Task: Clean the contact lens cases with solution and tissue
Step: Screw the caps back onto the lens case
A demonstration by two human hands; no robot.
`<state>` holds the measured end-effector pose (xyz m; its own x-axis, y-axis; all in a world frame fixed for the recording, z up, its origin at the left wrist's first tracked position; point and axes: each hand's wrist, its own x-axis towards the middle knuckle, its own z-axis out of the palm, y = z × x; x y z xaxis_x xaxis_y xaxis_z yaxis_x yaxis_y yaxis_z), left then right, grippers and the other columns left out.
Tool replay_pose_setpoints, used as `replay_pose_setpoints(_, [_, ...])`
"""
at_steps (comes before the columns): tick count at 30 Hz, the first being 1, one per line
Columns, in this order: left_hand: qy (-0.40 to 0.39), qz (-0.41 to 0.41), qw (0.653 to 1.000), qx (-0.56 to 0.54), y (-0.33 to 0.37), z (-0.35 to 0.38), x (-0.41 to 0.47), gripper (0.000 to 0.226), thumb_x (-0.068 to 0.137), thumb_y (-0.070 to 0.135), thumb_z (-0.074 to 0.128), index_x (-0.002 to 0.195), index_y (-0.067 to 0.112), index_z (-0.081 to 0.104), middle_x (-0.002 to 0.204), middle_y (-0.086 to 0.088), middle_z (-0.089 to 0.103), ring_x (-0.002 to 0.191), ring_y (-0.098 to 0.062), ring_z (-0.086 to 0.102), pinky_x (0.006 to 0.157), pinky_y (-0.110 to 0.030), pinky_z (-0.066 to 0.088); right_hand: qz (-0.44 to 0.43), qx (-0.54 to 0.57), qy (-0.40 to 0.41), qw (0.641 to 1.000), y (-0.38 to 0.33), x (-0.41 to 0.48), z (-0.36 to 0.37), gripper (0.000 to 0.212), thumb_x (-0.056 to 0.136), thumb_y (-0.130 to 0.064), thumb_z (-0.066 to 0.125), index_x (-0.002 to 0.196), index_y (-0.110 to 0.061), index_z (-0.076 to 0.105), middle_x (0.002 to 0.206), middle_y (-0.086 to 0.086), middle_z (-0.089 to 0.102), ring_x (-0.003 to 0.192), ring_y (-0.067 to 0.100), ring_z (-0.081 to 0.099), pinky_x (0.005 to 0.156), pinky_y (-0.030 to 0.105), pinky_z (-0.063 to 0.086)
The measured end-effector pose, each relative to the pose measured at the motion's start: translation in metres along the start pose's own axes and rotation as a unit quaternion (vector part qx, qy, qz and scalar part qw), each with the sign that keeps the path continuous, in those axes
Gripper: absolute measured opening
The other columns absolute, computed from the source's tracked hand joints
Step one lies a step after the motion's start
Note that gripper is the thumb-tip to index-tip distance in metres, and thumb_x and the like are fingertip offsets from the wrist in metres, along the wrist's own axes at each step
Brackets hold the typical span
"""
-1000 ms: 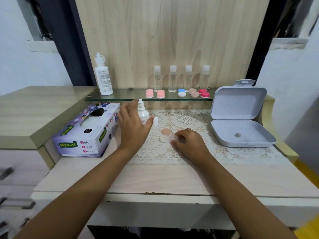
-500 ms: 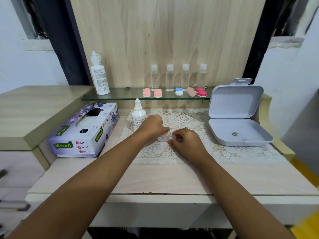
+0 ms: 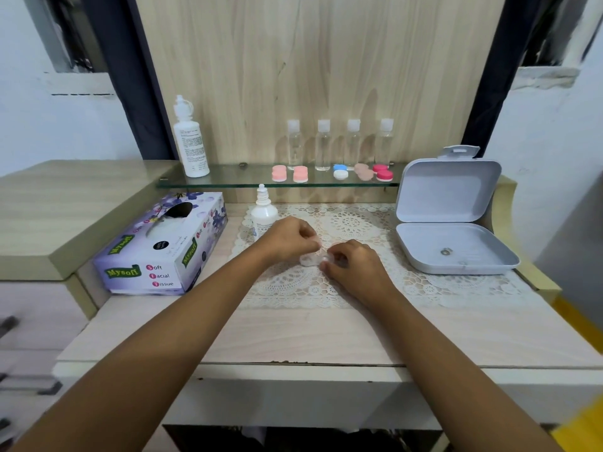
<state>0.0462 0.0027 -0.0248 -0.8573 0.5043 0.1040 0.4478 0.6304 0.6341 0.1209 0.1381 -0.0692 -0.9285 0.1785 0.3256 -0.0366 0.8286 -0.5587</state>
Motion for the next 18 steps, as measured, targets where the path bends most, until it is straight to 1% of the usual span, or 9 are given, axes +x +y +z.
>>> replay_pose_setpoints(1, [-0.008, 0.013, 1.0, -0.007, -0.002, -0.001, -0.005, 0.027, 0.084, 0.018, 0.065, 0.109, 0.01, 0.066, 0.102, 0.001, 0.064, 0.092, -0.011, 0.058, 0.079, -0.022, 0.043, 0.0, -0.002, -0.002, 1.0, 0.0, 0.0, 0.0, 0.025, 0.083, -0.031, 0.063, 0.102, -0.014, 0.066, 0.103, 0.006, 0.061, 0.101, 0.024, 0.051, 0.089, 0.036, 0.041])
replay_pose_setpoints(3, [-0.018, 0.028, 0.999, -0.008, -0.008, -0.003, -0.013, 0.03, 0.084, 0.02, 0.063, 0.114, 0.014, 0.064, 0.104, 0.005, 0.062, 0.094, -0.009, 0.058, 0.082, -0.021, 0.044, 0.001, -0.002, -0.005, 1.0, 0.001, 0.001, 0.0, 0.027, 0.083, -0.031, 0.064, 0.104, -0.014, 0.066, 0.105, 0.006, 0.061, 0.102, 0.024, 0.052, 0.088, 0.034, 0.04])
replay_pose_setpoints(5, [-0.022, 0.034, 0.999, -0.006, -0.013, -0.003, -0.019, 0.031, 0.084, 0.022, 0.061, 0.114, 0.017, 0.063, 0.104, 0.009, 0.06, 0.094, -0.006, 0.058, 0.081, -0.018, 0.044, 0.002, -0.002, -0.006, 1.0, 0.001, 0.002, 0.0, 0.029, 0.083, -0.032, 0.064, 0.106, -0.014, 0.066, 0.106, 0.006, 0.062, 0.103, 0.024, 0.052, 0.089, 0.034, 0.041])
replay_pose_setpoints(8, [-0.025, 0.045, 0.999, -0.009, -0.016, -0.002, -0.025, 0.03, 0.085, 0.021, 0.06, 0.115, 0.016, 0.063, 0.104, 0.008, 0.056, 0.093, -0.006, 0.058, 0.081, -0.019, 0.047, 0.004, -0.001, -0.007, 1.0, 0.001, 0.002, 0.001, 0.029, 0.083, -0.032, 0.064, 0.107, -0.015, 0.066, 0.107, 0.005, 0.062, 0.104, 0.024, 0.052, 0.092, 0.037, 0.041])
replay_pose_setpoints(11, [-0.021, 0.052, 0.998, -0.021, -0.016, 0.0, -0.027, 0.029, 0.086, 0.018, 0.06, 0.114, 0.014, 0.063, 0.102, 0.006, 0.054, 0.086, -0.009, 0.06, 0.074, -0.019, 0.051, 0.007, -0.001, -0.005, 1.0, 0.001, 0.002, 0.001, 0.029, 0.083, -0.032, 0.064, 0.107, -0.015, 0.066, 0.107, 0.005, 0.062, 0.104, 0.024, 0.053, 0.093, 0.038, 0.041])
replay_pose_setpoints(13, [-0.008, 0.056, 0.998, -0.023, -0.019, 0.004, -0.028, 0.031, 0.085, 0.016, 0.06, 0.116, 0.013, 0.063, 0.104, 0.005, 0.055, 0.088, -0.008, 0.059, 0.074, -0.016, 0.049, 0.008, 0.0, -0.005, 1.0, 0.001, 0.002, 0.001, 0.029, 0.083, -0.032, 0.064, 0.107, -0.015, 0.066, 0.108, 0.005, 0.061, 0.105, 0.023, 0.052, 0.093, 0.038, 0.041])
replay_pose_setpoints(16, [0.016, 0.067, 0.997, -0.018, -0.026, 0.012, -0.029, 0.034, 0.083, 0.013, 0.061, 0.118, 0.014, 0.063, 0.107, 0.006, 0.055, 0.095, -0.007, 0.054, 0.079, -0.01, 0.04, 0.003, -0.002, -0.006, 1.0, 0.002, 0.002, 0.001, 0.03, 0.084, -0.032, 0.063, 0.107, -0.015, 0.065, 0.108, 0.006, 0.061, 0.105, 0.023, 0.052, 0.093, 0.038, 0.041])
replay_pose_setpoints(18, [0.025, 0.073, 0.997, -0.028, -0.029, 0.015, -0.029, 0.036, 0.081, 0.009, 0.061, 0.116, 0.016, 0.064, 0.107, 0.006, 0.055, 0.097, -0.007, 0.054, 0.079, -0.005, 0.038, 0.001, -0.003, -0.008, 1.0, 0.002, 0.002, 0.001, 0.03, 0.084, -0.032, 0.063, 0.108, -0.014, 0.065, 0.108, 0.006, 0.061, 0.105, 0.023, 0.052, 0.093, 0.038, 0.041])
